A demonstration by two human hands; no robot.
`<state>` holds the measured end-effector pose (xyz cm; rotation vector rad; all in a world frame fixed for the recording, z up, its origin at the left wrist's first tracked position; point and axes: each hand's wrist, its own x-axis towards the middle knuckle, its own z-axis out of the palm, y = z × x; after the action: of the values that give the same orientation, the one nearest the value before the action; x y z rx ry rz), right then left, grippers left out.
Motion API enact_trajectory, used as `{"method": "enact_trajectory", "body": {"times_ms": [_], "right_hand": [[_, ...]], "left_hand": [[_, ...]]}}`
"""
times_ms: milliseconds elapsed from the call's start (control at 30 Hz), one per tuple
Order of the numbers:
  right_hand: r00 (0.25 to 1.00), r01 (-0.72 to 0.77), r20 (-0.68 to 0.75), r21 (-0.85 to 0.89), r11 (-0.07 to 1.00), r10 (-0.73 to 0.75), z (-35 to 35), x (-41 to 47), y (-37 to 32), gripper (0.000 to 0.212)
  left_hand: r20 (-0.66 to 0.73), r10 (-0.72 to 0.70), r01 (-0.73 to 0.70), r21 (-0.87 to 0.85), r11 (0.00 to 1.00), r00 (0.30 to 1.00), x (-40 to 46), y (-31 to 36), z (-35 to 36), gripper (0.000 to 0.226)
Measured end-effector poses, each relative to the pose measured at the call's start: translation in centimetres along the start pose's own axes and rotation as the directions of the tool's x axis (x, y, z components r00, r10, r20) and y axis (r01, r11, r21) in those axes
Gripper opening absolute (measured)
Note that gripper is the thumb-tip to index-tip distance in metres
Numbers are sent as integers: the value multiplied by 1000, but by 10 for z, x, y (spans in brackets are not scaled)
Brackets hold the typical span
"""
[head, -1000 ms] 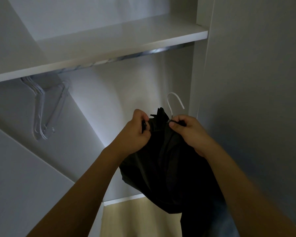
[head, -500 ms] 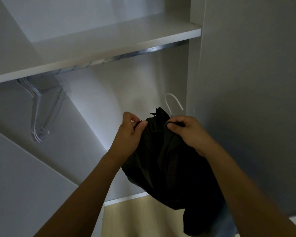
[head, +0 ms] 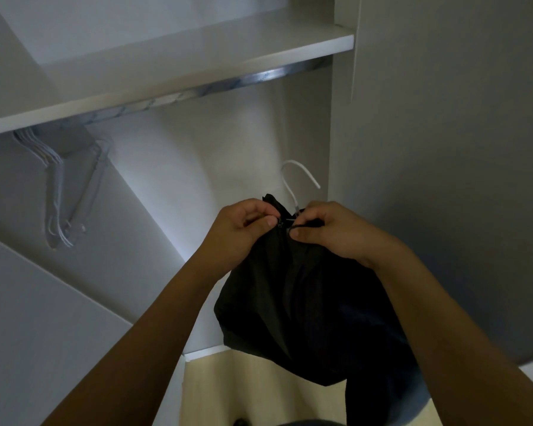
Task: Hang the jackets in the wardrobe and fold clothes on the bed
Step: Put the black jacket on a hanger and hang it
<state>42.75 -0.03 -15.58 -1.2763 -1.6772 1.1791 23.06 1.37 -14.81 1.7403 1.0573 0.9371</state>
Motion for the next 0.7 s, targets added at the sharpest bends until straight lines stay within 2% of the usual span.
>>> {"method": "enact_trajectory", "body": {"times_ms": [300, 467, 700], "right_hand": [[998, -24, 53, -27, 999, 26, -4, -3, -5, 13], [998, -42, 43, -18, 999, 43, -4, -2, -6, 8], [995, -85, 46, 8, 996, 85, -3, -2, -5, 12]], "left_hand": [[46, 85, -91, 136, 987, 995, 1, 5, 4, 20], [65, 112, -121, 153, 981, 992, -2, 6, 3, 22], [128, 95, -119, 193, 974, 987, 0, 3, 1, 21]]}}
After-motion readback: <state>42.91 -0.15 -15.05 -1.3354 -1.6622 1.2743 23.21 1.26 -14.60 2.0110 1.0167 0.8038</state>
